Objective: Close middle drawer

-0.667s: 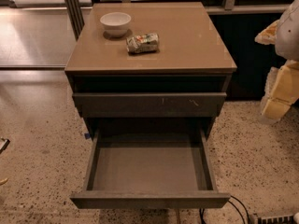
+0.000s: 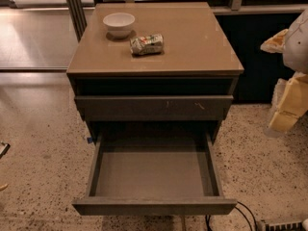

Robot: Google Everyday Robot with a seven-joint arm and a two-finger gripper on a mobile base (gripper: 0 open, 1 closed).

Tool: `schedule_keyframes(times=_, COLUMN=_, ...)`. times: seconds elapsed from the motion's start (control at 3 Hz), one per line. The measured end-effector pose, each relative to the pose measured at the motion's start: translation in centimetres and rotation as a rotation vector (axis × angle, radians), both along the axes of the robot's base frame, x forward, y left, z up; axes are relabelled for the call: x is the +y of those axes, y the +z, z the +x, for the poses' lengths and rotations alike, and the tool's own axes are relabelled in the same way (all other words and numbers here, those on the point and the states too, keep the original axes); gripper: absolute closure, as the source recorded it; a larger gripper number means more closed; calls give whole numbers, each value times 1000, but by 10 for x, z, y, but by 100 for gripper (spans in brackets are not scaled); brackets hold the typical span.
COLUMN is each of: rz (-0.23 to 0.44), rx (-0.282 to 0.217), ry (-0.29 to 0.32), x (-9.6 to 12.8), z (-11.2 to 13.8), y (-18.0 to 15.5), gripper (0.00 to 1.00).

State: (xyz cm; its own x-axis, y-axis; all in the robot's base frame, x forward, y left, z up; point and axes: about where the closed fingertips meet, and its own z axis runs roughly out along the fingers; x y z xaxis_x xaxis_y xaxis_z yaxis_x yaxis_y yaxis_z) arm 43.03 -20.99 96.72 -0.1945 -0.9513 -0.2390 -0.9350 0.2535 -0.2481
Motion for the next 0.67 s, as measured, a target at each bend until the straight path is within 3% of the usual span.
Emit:
schedule_keyframes(times=0.33, rz=45, rx=-10, ry=52, x=22, z=-18, y=-20, gripper=0)
schedule_keyframes(times=0.67, rz=113, rx=15, ry=141, x=50, z=-27, y=-67, gripper=0)
